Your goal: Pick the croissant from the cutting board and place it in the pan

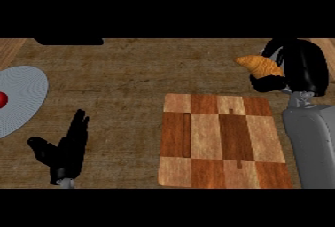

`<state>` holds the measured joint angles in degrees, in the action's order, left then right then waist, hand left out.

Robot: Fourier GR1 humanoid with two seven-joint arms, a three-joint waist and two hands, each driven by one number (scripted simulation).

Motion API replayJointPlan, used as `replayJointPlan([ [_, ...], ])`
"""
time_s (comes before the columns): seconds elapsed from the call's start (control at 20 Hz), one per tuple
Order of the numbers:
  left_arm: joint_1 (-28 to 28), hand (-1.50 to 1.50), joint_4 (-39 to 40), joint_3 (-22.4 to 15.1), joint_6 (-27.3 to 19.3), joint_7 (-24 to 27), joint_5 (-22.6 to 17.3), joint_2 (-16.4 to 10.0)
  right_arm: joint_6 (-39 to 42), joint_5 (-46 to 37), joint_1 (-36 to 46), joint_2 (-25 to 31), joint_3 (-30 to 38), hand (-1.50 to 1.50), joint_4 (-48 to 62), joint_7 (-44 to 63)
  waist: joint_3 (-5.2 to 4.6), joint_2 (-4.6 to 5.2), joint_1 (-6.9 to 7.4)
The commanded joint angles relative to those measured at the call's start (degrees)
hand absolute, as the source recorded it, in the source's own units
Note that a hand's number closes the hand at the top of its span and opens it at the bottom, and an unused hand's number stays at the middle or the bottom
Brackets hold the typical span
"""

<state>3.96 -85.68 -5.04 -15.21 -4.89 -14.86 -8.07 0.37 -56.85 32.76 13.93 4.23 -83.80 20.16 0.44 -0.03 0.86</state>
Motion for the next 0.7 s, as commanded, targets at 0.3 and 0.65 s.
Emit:
replayJointPlan([
  [0.3, -4.3, 0.0, 4.5, -0.6, -0.4, -2.9, 0.7, 1.7, -16.4, -0.9, 13.6, 8.3, 9.6, 1.5, 35.5, -15.5, -0.35, 1.1, 1.43],
  [0.65, -1.9, 0.0, 2.1, -1.0, 1.8, -2.4, -0.2, 1.2, -21.0, 5.3, 17.0, 14.7, 17.5, 1.5, 52.6, -28.2, -0.18, 1.95, 3.49],
])
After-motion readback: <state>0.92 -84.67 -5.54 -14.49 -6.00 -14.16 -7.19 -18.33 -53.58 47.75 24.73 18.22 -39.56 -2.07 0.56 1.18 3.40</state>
